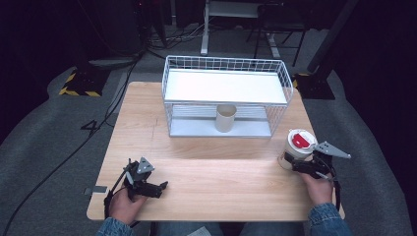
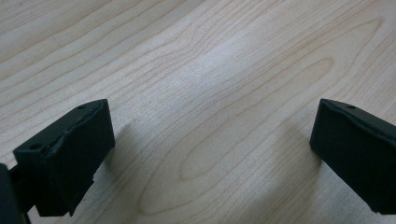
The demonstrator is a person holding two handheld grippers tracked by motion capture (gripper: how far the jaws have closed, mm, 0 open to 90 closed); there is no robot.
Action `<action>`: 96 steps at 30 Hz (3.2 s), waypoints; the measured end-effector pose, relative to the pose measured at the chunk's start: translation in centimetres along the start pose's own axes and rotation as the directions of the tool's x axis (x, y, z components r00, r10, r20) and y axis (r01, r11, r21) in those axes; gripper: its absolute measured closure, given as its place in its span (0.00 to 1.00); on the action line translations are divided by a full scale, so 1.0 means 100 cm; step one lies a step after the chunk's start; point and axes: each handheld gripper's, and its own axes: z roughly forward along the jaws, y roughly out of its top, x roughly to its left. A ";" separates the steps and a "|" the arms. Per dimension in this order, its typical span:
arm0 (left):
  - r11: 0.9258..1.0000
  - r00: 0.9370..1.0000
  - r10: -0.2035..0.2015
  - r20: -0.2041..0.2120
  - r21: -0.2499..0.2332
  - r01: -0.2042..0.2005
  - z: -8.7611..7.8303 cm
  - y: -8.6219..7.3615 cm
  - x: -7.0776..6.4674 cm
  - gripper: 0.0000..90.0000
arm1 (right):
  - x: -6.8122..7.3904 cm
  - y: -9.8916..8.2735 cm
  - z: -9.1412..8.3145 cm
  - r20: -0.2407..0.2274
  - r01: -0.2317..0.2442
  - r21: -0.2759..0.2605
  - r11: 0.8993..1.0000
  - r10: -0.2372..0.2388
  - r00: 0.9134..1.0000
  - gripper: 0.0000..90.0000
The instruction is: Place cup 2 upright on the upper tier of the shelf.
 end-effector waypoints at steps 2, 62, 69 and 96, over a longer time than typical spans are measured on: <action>1.000 1.000 0.001 0.001 0.000 -0.001 0.000 0.000 0.000 0.00 | 0.000 0.000 0.000 -0.003 0.002 0.000 1.000 -0.002 1.000 0.02; 1.000 1.000 0.000 0.000 0.000 0.000 0.000 0.000 0.000 0.00 | 0.008 0.030 -0.022 0.012 0.032 -0.008 0.999 -0.032 0.999 0.11; 1.000 1.000 0.001 0.000 0.000 -0.001 0.000 0.000 0.000 0.00 | 0.010 0.041 -0.027 -0.001 0.031 -0.007 0.999 -0.031 1.000 0.11; 1.000 1.000 0.006 0.002 0.002 -0.006 -0.002 -0.002 -0.001 0.01 | 0.028 0.110 -0.047 -0.044 0.079 -0.012 0.997 -0.079 0.996 0.11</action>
